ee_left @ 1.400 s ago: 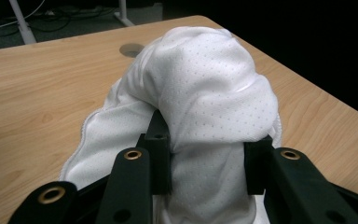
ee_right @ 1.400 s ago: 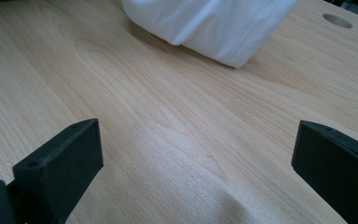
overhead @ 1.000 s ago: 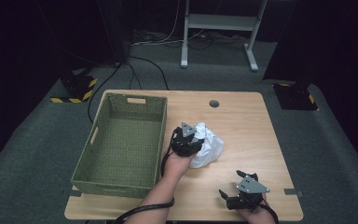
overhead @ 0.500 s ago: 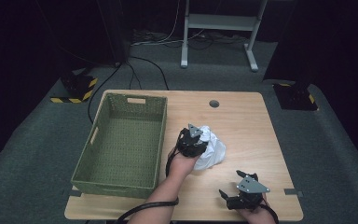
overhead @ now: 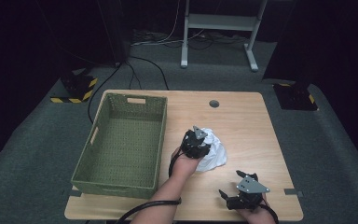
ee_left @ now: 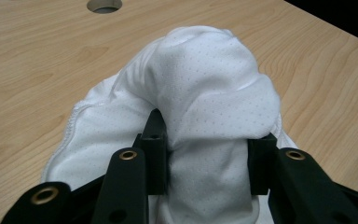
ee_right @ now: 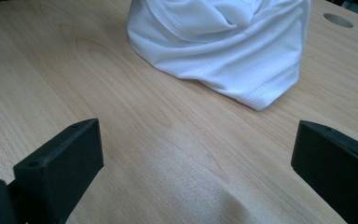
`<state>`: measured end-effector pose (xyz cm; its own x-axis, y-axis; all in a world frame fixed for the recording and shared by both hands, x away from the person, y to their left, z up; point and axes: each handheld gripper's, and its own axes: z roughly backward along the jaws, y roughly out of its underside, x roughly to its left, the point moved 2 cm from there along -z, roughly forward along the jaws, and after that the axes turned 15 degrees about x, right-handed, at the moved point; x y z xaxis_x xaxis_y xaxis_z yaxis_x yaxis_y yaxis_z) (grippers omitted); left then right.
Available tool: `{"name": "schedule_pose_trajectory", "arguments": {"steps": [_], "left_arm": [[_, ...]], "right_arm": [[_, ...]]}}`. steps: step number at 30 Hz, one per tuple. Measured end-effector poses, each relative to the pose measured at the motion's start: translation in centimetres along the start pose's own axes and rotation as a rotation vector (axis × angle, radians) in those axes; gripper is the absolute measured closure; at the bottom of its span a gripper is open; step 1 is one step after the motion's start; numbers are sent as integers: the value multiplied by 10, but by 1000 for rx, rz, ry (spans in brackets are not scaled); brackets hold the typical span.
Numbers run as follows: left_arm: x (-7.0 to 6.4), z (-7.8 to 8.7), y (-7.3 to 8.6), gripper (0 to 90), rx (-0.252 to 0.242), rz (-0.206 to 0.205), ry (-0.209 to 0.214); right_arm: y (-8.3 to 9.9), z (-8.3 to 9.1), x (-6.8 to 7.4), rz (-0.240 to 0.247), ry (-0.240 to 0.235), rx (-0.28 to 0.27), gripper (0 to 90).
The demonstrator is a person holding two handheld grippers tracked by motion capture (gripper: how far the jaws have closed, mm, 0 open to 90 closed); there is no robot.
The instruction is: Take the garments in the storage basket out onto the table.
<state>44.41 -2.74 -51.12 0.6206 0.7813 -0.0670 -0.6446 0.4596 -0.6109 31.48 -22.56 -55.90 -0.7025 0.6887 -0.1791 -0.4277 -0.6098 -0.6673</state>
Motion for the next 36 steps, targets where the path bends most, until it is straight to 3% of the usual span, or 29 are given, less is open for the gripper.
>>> {"name": "schedule_pose_trajectory", "arguments": {"steps": [21, 28, 36], "left_arm": [[-5, -20, 2, 541, 57, -44, 10], [-5, -15, 1, 483, 51, -50, 6], [-2, -7, -2, 396, 30, -39, 37]], "right_arm": [[0, 0, 0, 1, -1, 5, 17], [0, 0, 0, 0, -1, 4, 17], [0, 0, 0, 2, 0, 6, 17]]}}
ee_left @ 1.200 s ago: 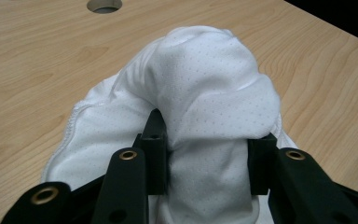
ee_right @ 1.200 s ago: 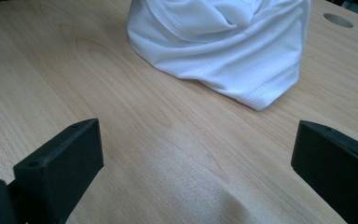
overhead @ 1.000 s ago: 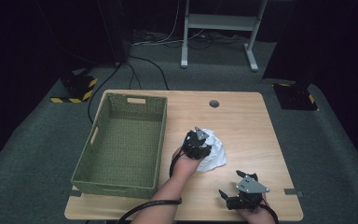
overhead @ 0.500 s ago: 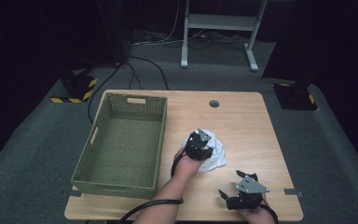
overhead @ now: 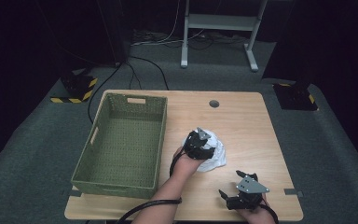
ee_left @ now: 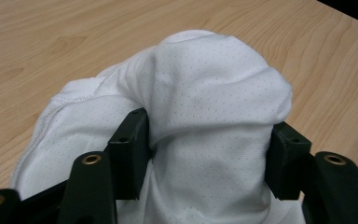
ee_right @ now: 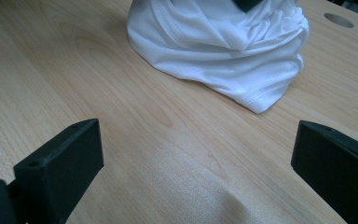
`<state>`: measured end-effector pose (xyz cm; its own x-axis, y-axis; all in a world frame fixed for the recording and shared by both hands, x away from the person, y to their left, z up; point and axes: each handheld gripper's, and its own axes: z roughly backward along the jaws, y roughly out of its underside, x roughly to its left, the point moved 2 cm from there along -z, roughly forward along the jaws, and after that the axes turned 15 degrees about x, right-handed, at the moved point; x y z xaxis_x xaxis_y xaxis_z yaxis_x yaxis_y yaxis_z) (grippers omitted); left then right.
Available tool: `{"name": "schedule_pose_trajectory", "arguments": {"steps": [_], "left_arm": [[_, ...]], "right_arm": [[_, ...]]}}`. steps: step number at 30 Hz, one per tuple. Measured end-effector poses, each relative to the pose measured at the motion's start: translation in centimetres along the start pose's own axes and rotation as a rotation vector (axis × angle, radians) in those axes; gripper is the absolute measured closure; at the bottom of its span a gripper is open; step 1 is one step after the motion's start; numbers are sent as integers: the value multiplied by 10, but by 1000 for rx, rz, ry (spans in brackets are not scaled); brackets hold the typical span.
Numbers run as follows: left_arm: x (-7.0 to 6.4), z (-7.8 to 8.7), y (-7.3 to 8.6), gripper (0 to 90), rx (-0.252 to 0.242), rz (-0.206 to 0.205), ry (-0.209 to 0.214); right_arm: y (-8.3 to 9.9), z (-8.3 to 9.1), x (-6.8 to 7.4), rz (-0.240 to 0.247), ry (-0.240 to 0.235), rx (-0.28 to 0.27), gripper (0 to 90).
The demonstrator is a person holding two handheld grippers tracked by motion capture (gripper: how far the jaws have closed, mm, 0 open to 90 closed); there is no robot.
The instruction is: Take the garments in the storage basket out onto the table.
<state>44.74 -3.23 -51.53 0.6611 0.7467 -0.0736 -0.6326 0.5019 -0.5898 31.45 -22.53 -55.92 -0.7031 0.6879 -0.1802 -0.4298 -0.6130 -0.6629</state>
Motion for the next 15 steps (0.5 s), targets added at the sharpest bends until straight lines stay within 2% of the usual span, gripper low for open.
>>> {"name": "schedule_pose_trajectory", "arguments": {"steps": [2, 8, 15], "left_arm": [[1, 3, -1, 342, -8, 5, 10], [6, 12, -4, 289, -56, 26, 52], [11, 22, -4, 255, -101, 31, 84]], "right_arm": [[0, 0, 0, 1, 1, 1, 17], [0, 0, 0, 2, 2, 1, 17], [0, 0, 0, 4, 3, 2, 17]]}}
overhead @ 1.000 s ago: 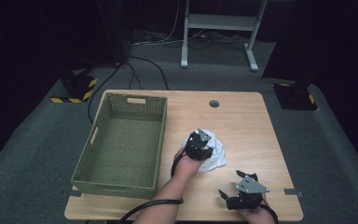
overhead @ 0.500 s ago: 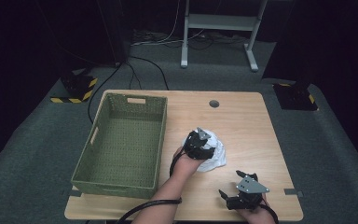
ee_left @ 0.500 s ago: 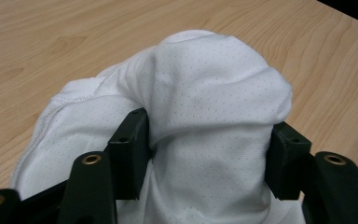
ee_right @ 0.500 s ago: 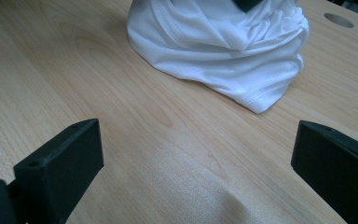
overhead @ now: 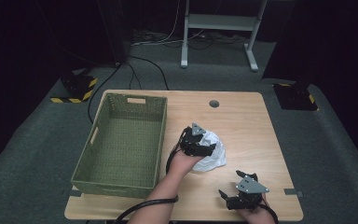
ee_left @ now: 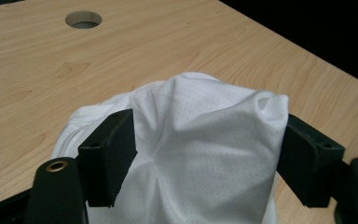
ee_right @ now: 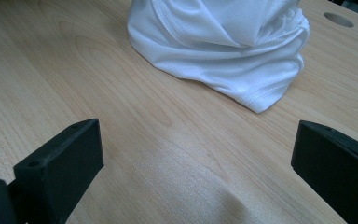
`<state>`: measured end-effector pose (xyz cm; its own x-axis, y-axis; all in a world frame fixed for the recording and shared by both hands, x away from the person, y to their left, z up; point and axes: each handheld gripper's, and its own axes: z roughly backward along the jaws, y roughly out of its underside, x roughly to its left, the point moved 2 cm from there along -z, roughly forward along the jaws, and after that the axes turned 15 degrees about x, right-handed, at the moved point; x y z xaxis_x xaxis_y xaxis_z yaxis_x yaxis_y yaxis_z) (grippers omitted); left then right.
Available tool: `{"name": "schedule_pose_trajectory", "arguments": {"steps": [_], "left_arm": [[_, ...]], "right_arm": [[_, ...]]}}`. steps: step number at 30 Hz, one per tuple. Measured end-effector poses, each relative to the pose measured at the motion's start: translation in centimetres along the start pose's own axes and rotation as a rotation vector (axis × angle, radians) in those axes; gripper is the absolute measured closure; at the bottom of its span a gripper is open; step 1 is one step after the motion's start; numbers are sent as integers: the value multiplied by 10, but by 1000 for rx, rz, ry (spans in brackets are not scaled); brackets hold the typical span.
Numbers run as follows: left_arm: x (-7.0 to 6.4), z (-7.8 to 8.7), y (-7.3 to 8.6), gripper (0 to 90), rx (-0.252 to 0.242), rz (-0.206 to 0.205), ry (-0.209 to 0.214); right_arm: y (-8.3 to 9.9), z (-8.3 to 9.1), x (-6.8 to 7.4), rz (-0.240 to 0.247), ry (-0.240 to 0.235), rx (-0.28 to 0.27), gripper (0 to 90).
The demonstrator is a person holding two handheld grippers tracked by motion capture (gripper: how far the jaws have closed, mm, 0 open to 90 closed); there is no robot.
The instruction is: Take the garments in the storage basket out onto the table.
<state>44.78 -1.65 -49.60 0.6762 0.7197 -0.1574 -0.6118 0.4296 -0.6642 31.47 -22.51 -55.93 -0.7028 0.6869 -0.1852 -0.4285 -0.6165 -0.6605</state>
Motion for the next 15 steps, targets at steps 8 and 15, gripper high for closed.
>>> {"name": "schedule_pose_trajectory", "arguments": {"steps": [8, 15], "left_arm": [[4, 14, -3, 195, -57, 2, 38], [6, 28, -8, 141, -120, -7, 53]], "right_arm": [[0, 0, 0, 4, 4, 5, 17], [0, 0, 0, 3, 4, 3, 17]]}}
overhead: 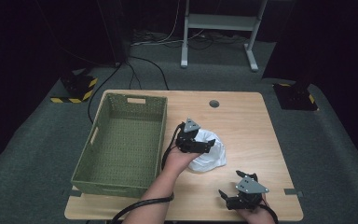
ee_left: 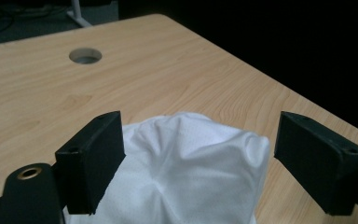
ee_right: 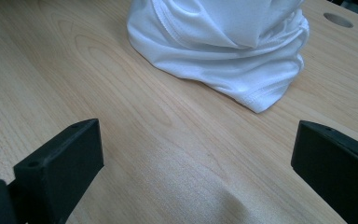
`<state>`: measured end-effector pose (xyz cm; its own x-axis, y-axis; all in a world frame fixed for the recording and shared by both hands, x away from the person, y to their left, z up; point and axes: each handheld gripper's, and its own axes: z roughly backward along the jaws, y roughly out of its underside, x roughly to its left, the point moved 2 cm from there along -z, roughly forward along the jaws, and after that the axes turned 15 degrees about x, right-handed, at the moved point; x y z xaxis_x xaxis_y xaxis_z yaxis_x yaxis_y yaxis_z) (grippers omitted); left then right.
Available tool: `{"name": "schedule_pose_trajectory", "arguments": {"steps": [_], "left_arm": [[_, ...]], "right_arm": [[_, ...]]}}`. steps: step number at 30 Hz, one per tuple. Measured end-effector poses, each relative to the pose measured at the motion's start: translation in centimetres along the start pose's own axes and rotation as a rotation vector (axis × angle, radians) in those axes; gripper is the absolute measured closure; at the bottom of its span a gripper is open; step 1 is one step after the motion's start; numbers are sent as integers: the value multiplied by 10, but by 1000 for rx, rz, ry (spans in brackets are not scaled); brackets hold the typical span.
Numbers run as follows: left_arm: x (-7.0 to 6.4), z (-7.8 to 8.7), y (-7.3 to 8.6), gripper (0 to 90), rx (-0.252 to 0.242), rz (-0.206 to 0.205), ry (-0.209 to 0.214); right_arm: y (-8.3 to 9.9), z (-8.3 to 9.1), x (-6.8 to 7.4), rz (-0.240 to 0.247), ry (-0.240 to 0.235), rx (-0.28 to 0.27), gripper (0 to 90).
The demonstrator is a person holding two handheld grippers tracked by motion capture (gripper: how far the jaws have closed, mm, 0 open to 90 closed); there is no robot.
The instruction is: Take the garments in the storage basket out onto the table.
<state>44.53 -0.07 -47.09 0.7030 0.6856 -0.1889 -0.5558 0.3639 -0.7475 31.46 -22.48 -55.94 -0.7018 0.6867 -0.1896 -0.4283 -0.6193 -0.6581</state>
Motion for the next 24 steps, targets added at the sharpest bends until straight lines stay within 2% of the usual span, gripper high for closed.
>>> {"name": "schedule_pose_trajectory", "arguments": {"steps": [9, 13, 24], "left_arm": [[0, 19, -10, 80, -85, -34, 27], [0, 25, -11, 33, -119, -30, 52], [-10, 46, -3, 4, -162, -87, 10]], "right_arm": [[-1, -1, 1, 4, -2, 4, 17], [-1, 0, 1, 4, -3, -1, 17], [-1, 0, 1, 1, -2, 1, 17]]}}
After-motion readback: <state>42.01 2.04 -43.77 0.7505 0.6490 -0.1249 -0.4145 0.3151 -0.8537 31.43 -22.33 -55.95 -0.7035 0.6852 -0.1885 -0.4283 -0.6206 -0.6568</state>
